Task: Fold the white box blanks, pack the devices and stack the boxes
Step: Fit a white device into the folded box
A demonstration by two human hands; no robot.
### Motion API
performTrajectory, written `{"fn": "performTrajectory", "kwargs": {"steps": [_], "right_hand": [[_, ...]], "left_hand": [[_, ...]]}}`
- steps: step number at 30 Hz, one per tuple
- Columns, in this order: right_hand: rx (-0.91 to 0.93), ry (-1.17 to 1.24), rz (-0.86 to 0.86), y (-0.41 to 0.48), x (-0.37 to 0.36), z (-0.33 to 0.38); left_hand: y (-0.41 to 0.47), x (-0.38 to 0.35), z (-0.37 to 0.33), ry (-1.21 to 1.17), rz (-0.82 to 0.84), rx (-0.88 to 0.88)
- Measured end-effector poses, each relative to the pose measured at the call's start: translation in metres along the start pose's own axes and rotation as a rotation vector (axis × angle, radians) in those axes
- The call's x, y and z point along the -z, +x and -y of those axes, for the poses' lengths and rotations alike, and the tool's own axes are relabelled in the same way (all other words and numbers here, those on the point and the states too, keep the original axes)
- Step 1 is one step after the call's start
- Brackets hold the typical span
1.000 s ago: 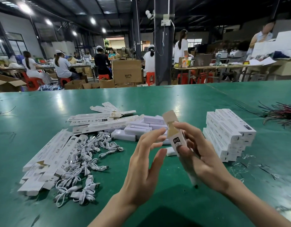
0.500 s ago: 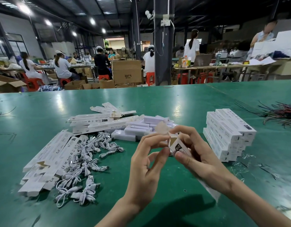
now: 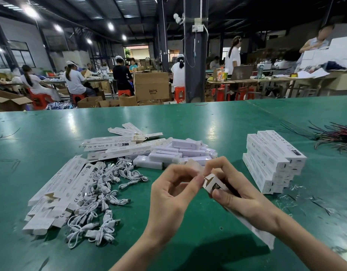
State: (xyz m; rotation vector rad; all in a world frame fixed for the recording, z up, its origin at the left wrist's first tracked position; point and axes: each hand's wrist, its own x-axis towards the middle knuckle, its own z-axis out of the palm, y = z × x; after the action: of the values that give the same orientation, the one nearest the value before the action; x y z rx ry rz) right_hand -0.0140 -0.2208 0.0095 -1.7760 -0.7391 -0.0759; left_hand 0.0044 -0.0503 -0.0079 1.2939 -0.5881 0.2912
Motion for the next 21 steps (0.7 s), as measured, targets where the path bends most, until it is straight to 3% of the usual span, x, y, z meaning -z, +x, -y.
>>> {"fn": "performTrajectory", "kwargs": {"steps": [6,11,14,17,21], "right_hand": [[-0.010,-0.008,0.031,0.001,0.000,0.001],[-0.035,-0.060,0.041,0.001,-0.002,-0.002],[-0.046,-0.090,0.038,0.002,-0.003,-0.002],[-0.061,-0.092,-0.016,0.004,-0.002,-0.002],[-0.106,-0.031,-0.060,0.005,0.001,-0.002]], "left_hand": [[0.006,0.003,0.001,-0.168,-0.012,0.244],[0.010,0.005,0.000,-0.352,0.125,0.496],[0.008,0.003,-0.001,-0.301,0.101,0.444],[0.006,0.004,0.002,-0.110,-0.016,0.250],[0.002,0.000,0.000,-0.079,-0.003,0.161]]}}
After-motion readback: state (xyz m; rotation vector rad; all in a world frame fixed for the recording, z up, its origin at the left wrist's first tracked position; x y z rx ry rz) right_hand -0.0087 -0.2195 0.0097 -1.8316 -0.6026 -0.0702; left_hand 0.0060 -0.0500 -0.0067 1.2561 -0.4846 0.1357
